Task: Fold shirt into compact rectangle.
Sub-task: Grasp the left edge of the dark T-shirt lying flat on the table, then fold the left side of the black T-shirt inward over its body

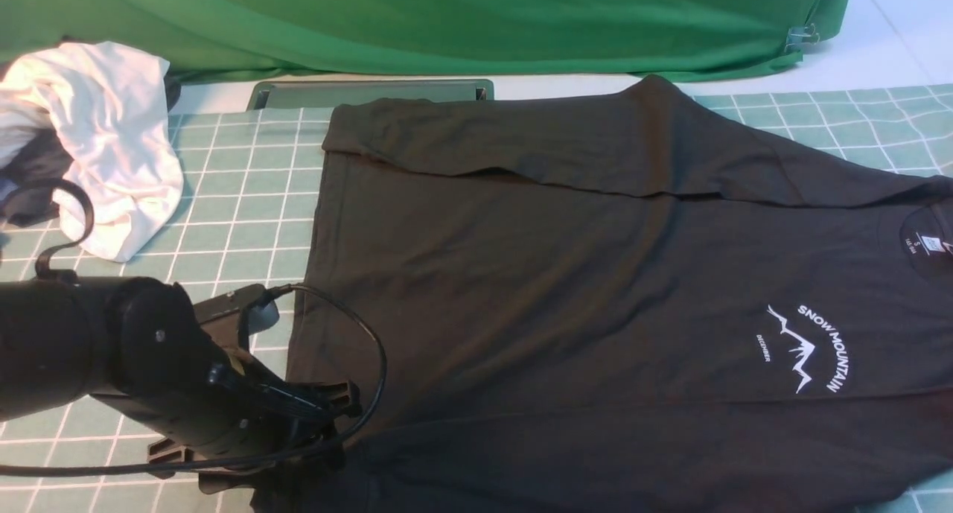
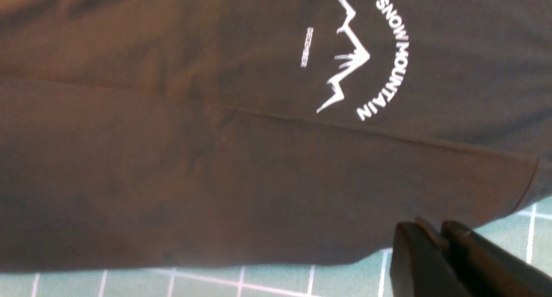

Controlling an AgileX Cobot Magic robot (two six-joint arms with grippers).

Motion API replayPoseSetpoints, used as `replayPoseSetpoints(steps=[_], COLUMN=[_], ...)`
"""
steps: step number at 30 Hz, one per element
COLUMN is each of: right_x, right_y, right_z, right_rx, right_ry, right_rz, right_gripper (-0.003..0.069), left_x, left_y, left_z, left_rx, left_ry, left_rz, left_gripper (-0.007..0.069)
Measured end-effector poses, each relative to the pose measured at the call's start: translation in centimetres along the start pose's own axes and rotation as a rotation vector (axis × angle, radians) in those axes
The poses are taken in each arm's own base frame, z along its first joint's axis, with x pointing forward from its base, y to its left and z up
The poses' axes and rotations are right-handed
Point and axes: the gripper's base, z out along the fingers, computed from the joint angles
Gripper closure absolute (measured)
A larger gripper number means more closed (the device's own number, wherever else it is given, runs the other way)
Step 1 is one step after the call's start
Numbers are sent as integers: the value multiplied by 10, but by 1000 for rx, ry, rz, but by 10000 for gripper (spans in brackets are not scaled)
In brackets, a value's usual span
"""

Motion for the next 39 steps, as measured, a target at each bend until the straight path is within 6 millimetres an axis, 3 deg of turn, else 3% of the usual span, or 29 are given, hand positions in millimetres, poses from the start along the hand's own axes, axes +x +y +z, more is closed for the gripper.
replayPoseSetpoints(steps=[4,15,27,39], right_x=[-1,-1,-1,-1], right_y=[0,0,0,0], right_z=[0,0,0,0], right_rx=[0,0,0,-1], right_ry=[-8,-8,-8,-9], right_rz=[0,1,1,0], right_gripper=[561,541,525,508], left_x=[-1,-2,-3,-26], left_y=[-1,-2,-7,-27], left_z=[1,4,-3,-34], left_rx=[4,10,-5,26], left_ry=[4,-3,102,98], left_rz=[11,54,96,141], left_gripper=[256,594,605,605])
